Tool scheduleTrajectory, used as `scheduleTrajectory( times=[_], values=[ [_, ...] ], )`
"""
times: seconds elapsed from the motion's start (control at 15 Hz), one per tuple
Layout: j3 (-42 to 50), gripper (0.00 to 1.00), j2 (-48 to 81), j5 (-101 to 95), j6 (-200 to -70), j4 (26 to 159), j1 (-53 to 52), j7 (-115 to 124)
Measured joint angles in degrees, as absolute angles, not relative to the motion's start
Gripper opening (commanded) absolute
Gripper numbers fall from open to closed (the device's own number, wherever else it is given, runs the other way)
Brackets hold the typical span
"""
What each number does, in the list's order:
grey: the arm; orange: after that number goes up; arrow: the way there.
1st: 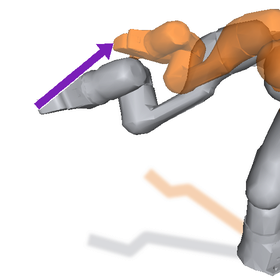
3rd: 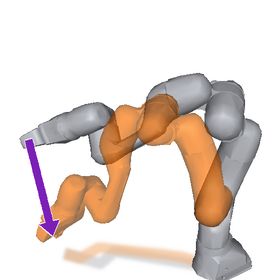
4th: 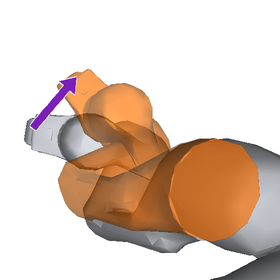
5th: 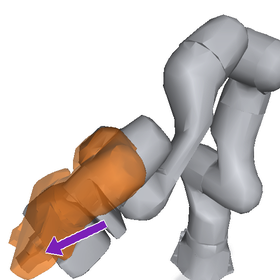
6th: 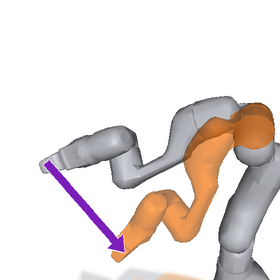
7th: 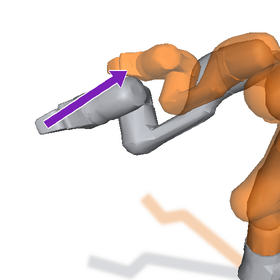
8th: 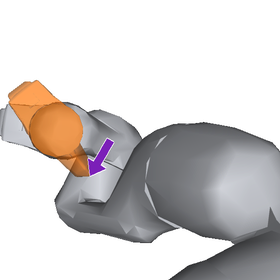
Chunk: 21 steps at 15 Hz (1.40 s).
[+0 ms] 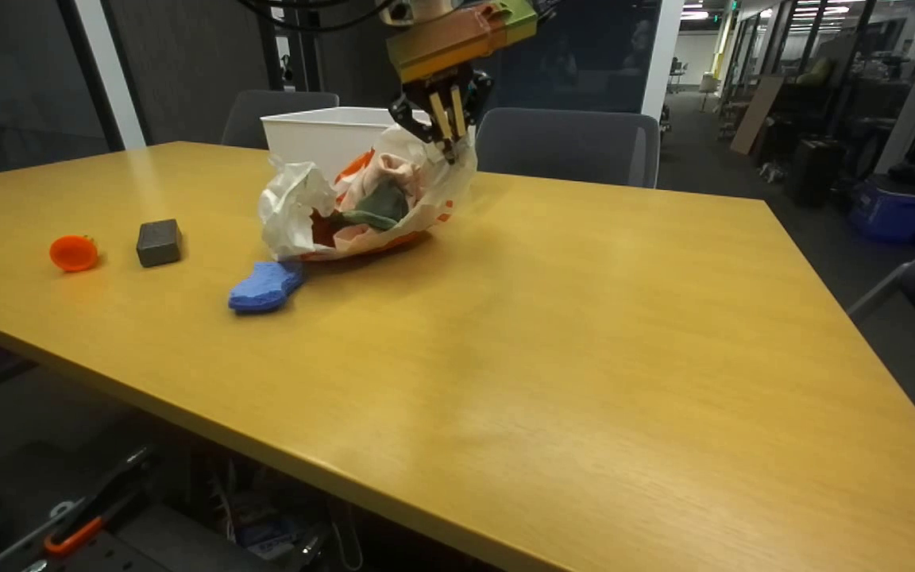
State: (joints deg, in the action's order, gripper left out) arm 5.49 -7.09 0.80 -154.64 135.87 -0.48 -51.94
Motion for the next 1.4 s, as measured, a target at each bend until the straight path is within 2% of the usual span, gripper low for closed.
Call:
scheduleTrajectory(
  times=[0.53, 1.0, 1.27, 1.4],
  values=[
    [5.5, 0.99, -6.1, -14.5, -149.2, 135.6, 2.0, -51.2],
    [5.5, 1.00, -6.2, -24.0, -146.1, 135.4, 3.0, -51.1],
    [5.5, 1.00, -6.0, -25.6, -156.2, 136.0, 3.3, -52.9],
    [5.9, 1.00, -5.8, -18.3, -161.0, 137.3, 2.0, -59.6]
  ],
)
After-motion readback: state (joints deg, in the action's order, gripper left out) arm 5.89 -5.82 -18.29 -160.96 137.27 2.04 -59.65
